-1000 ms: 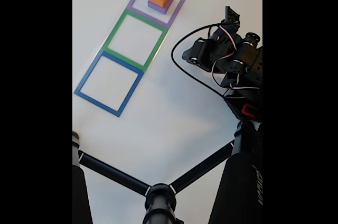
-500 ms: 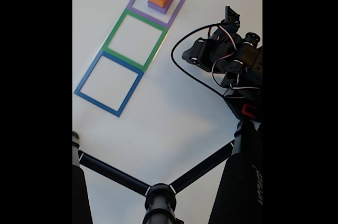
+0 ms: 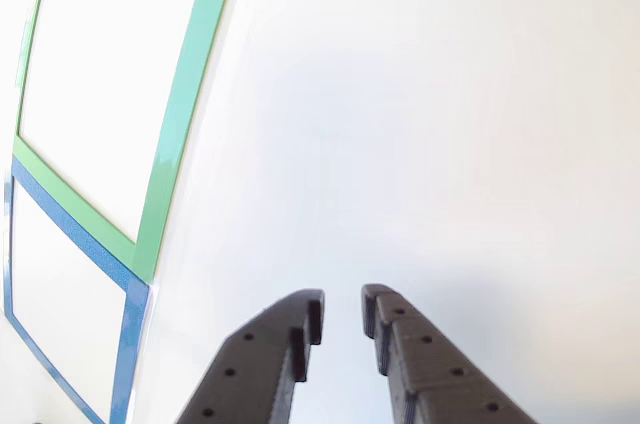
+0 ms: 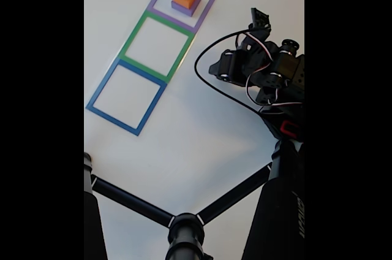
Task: Tower of hanoi
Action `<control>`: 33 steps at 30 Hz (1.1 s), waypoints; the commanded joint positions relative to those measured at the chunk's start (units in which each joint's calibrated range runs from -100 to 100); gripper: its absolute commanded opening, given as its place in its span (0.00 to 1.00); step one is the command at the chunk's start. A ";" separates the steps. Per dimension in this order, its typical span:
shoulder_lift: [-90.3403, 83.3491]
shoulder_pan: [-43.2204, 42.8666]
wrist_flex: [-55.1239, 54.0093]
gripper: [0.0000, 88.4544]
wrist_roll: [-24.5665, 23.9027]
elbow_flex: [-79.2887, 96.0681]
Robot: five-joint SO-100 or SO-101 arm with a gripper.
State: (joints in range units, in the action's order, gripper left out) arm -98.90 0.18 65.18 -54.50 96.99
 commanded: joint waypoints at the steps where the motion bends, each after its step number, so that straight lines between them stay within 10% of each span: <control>1: 0.84 0.50 -0.07 0.00 14.85 -6.99; 10: 10.53 7.97 -2.26 0.00 51.71 -25.54; 20: 21.75 18.62 -5.82 0.00 130.83 -40.63; 26: 25.79 23.79 -4.53 0.00 147.56 -49.26; 33: 29.02 25.04 -6.79 0.02 154.50 -55.54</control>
State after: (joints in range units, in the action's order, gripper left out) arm -71.97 24.87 59.85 98.02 46.70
